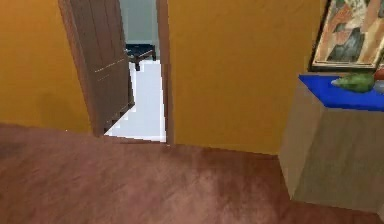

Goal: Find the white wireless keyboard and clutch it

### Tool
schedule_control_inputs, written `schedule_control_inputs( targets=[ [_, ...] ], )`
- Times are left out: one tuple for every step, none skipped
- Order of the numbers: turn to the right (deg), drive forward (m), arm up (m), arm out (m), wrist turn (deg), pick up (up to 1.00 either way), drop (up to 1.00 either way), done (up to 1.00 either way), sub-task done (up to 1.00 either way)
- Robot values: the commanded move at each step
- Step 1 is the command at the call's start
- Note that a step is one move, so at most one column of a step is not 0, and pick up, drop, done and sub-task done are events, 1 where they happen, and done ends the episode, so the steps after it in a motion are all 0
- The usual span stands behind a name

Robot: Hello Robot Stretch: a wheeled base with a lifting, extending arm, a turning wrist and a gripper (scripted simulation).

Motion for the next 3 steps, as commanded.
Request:
schedule_control_inputs(
  targets=[
    [-12.0,0.0,0.0,0.0,0.0,0.0,0.0,0.0,0.0],
    [0.0,0.3,0.0,0.0,0.0,0.0,0.0,0.0,0.0],
    [-15.0,0.0,0.0,0.0,0.0,0.0,0.0,0.0,0.0]
  ],
)
